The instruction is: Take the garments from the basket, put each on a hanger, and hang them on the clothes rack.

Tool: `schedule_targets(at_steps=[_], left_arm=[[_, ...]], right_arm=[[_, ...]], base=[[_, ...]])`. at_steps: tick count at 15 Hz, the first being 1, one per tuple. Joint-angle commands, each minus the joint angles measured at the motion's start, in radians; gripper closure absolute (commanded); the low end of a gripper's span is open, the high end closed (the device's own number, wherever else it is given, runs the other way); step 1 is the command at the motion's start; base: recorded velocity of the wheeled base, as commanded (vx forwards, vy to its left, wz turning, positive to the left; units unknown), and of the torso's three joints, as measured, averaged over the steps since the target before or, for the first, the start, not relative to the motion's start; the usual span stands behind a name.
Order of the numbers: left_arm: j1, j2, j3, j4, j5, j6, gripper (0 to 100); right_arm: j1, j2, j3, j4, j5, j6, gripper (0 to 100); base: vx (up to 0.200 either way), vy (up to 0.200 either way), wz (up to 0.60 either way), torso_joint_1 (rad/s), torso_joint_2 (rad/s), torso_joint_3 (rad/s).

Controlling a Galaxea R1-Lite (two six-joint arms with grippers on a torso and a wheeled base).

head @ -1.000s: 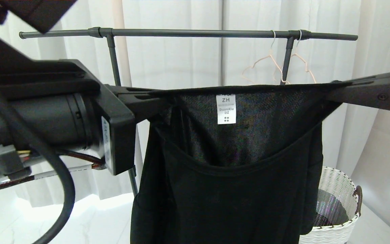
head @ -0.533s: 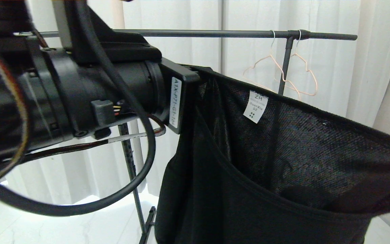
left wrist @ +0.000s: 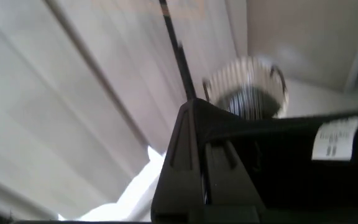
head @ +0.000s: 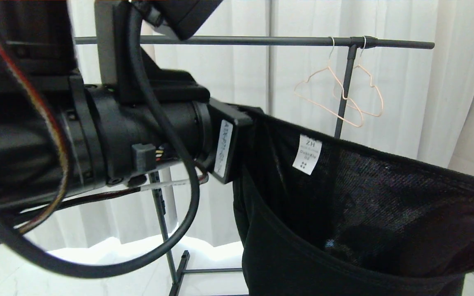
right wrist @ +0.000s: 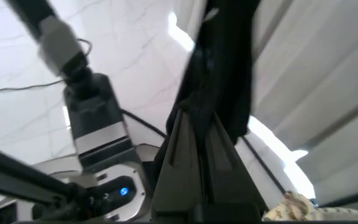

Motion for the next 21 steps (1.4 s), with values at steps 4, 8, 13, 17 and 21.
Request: schedule_targets(at_steps=[4,8,13,17,21], left_arm=[[-0.086,-0.173,-0.05,0.35,-0.013,-0.251,100],[-0.339,-0.273,-0.077,0.434,-0.042,-0.501,100],[-0.356,-0.314,-0.074,0.434,-0.082,-0.536,100],[-0.276,-0.271,-0.053,0.433,-0.068,-0.424,100],[-0.052,-0.184,-0.062,0.292,-0.065,-0.138,100]], right_arm=[[-0.165,0.093,-0.003,-0.194,0.003,-0.015,100],[-0.171,0.22,-0.02,-0.389,0.011,-0.015,100],[-0.171,0.255,-0.053,-0.405,0.02,-0.013,100],[-0.174,0.215,-0.053,-0.358,0.015,-0.013,100],[-0.176,0.108,-0.082,-0.128,0.028,-0.013,100]], base=[[0.0,0.0,0.0,0.0,0.0,0.0],[0.0,0.0,0.0,0.0,0.0,0.0],[0.0,0.0,0.0,0.0,0.0,0.0],[0.0,0.0,0.0,0.0,0.0,0.0],[0.0,0.0,0.0,0.0,0.0,0.0]])
